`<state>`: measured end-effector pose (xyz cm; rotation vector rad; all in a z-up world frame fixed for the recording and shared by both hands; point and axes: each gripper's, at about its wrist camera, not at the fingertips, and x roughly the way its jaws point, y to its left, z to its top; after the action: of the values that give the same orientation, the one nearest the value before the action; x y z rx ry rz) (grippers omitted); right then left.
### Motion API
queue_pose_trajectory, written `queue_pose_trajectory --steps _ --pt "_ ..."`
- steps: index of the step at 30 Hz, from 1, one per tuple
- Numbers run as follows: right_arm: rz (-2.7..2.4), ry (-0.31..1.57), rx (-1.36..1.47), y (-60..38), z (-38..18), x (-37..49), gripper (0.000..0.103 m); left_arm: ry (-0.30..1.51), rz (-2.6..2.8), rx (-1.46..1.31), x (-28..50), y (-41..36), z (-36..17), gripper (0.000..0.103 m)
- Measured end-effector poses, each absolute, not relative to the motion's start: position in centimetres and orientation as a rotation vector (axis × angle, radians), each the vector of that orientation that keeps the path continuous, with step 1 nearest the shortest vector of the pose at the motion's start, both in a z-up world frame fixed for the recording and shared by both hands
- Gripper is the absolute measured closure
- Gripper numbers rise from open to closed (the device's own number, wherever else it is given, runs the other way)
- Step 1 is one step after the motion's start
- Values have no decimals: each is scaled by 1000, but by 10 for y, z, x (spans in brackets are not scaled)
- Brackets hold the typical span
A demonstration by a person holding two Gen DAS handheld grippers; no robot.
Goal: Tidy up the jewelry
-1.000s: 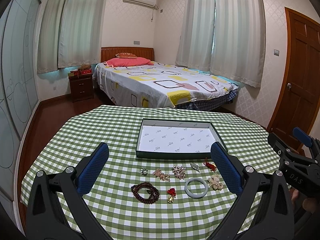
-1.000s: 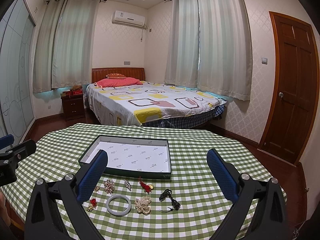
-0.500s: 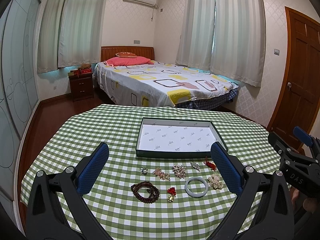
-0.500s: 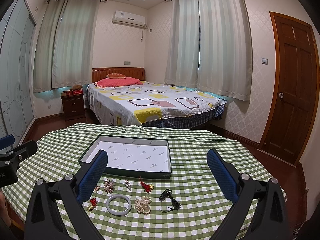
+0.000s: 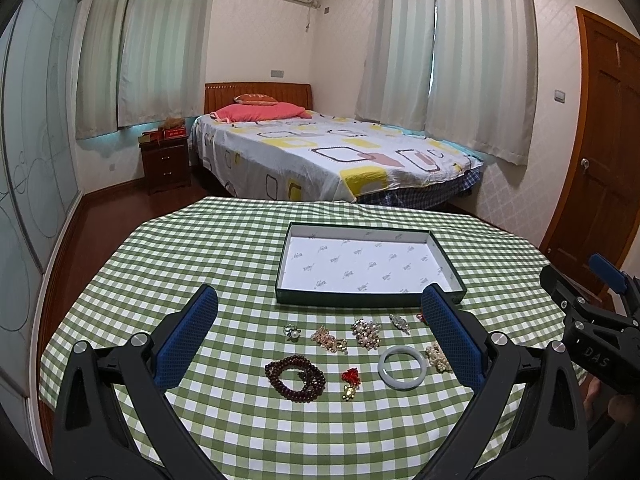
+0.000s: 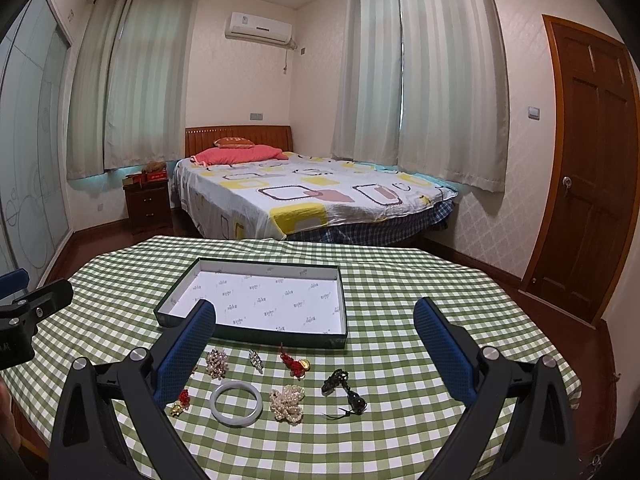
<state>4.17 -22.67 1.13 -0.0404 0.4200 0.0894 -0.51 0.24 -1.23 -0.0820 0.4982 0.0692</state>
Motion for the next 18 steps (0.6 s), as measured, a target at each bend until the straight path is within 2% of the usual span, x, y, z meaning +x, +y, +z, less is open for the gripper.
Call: queue_pose_trajectory --steps 8,18 --pt "121 448 -23 -230 -23 58 6 540 91 -94 15 17 -45 4" --pt "147 572 -20 -224 -88 86 6 694 111 -114 46 33 -111 4"
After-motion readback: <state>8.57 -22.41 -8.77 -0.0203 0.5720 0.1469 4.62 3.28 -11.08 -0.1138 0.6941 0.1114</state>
